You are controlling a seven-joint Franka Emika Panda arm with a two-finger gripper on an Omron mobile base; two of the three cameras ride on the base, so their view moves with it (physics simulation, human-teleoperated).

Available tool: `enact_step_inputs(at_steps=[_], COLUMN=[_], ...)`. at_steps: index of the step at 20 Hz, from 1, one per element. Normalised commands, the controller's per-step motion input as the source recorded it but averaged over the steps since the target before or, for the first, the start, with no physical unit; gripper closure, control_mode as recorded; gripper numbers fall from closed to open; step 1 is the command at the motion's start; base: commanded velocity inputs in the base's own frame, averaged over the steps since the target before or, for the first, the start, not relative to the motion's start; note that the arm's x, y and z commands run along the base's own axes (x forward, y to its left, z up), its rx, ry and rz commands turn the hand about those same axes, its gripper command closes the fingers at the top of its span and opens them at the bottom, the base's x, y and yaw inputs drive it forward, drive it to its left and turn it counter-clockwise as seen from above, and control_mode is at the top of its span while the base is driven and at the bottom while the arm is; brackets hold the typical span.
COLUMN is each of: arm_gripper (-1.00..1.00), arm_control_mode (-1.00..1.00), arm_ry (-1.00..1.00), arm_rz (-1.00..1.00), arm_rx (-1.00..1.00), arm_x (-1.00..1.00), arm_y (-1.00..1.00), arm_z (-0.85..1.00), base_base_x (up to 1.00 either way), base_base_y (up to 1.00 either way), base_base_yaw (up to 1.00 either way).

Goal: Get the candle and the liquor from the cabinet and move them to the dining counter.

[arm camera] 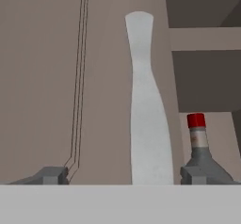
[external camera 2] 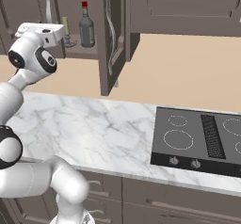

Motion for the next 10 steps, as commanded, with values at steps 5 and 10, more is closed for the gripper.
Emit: enact_step_inputs(at_steps=[5, 10], arm_gripper=[1.0, 1.0], arm_control_mode=[-1.0, -1.0], arm_ry=[0.04, 0.06], arm_rz=[0.02, 0.0], arm_rx=[0.0, -0.01], arm_x=[0.13, 0.0], arm_y=[0.12, 0.32], arm_z=[0.0, -0.02], base_base_x=[0.0, 0.0], base_base_y=[0.0, 0.0], base_base_yaw=[0.0, 0.0])
